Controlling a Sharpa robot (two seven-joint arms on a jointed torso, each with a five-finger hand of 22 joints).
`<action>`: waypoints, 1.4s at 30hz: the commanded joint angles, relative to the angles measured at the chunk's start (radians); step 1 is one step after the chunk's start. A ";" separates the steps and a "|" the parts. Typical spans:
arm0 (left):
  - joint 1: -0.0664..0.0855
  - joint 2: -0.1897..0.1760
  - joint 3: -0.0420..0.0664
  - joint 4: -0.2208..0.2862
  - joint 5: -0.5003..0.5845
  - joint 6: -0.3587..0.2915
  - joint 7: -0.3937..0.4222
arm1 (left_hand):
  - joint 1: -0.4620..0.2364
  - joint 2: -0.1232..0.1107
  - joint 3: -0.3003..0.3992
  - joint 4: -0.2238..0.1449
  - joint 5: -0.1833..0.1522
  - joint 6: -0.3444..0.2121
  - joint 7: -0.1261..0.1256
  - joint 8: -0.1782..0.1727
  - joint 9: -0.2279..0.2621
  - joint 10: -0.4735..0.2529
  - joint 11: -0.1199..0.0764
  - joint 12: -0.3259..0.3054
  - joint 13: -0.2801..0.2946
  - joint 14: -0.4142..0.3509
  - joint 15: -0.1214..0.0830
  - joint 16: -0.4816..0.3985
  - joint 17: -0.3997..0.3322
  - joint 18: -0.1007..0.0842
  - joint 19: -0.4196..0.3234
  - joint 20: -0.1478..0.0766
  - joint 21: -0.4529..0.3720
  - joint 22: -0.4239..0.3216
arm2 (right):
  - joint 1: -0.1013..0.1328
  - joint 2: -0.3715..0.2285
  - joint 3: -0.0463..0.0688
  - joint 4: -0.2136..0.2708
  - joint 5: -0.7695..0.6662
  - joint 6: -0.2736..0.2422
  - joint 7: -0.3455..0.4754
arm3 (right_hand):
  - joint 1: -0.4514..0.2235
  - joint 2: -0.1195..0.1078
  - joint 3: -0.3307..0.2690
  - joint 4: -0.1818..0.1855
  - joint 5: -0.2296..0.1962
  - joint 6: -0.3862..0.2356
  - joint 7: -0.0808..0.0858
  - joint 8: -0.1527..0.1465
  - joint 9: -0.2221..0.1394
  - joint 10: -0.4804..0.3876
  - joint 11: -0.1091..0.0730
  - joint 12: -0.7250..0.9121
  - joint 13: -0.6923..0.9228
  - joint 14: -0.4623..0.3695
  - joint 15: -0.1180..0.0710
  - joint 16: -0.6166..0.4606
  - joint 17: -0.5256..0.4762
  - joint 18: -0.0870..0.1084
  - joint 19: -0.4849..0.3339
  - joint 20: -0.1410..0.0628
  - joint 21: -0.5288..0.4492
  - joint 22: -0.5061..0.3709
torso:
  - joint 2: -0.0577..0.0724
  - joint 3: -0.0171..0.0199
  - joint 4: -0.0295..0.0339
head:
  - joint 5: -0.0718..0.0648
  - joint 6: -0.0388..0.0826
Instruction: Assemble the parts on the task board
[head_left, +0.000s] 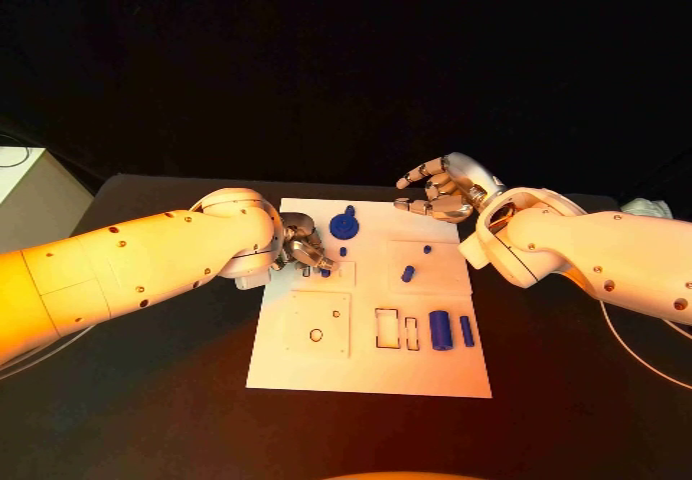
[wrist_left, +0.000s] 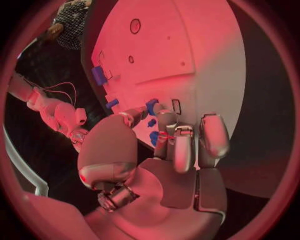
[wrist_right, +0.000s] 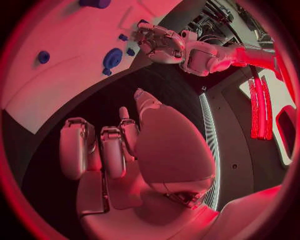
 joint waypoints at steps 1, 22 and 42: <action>-0.007 -0.003 -0.005 0.002 -0.009 0.014 -0.004 | -0.011 0.000 -0.026 0.019 -0.007 0.001 0.008 -0.007 0.001 0.005 -0.003 0.004 0.001 0.106 -0.009 0.004 0.263 -0.013 0.007 0.002 -0.001 0.001 | 0.000 0.000 0.000 0.000 0.001 0.005 0.006 | -0.011 0.002 0.006 0.002 0.001 -0.006 0.003 -0.003 -0.002 -0.006 -0.002 -0.004 0.070 0.084 0.007 -0.005 0.199 0.011 0.013 0.008 -0.003 0.082 | 0.000 0.0001 0.0007 | -0.002 0.001; -0.009 -0.039 0.023 0.050 -0.005 -0.045 0.001 | -0.043 0.015 -0.145 0.072 -0.121 0.005 0.008 -0.015 0.003 0.006 -0.003 0.006 0.004 0.106 -0.008 0.004 0.263 -0.013 0.009 0.002 -0.001 0.006 | 0.000 0.005 0.000 -0.007 0.005 0.009 0.008 | -0.013 0.002 0.006 0.003 0.001 -0.006 0.003 -0.003 -0.002 -0.008 -0.002 -0.006 0.068 0.083 0.007 -0.008 0.194 0.012 0.011 0.008 -0.008 0.078 | 0.000 -0.0004 0.0004 | -0.001 0.010; 0.002 -0.096 0.103 0.041 0.107 -0.016 0.015 | 0.046 0.044 -0.158 0.068 -0.107 -0.052 0.035 -0.052 -0.005 -0.096 0.021 -0.078 -0.116 0.075 0.012 -0.039 0.189 0.006 -0.052 0.018 -0.056 -0.095 | -0.002 0.005 0.000 -0.018 0.007 0.010 0.009 | -0.016 0.003 0.008 0.003 0.001 -0.007 0.003 -0.003 -0.002 -0.008 -0.002 -0.006 0.067 0.082 0.007 -0.009 0.194 0.013 0.011 0.008 -0.010 0.077 | 0.000 0.0007 0.0018 | -0.005 0.016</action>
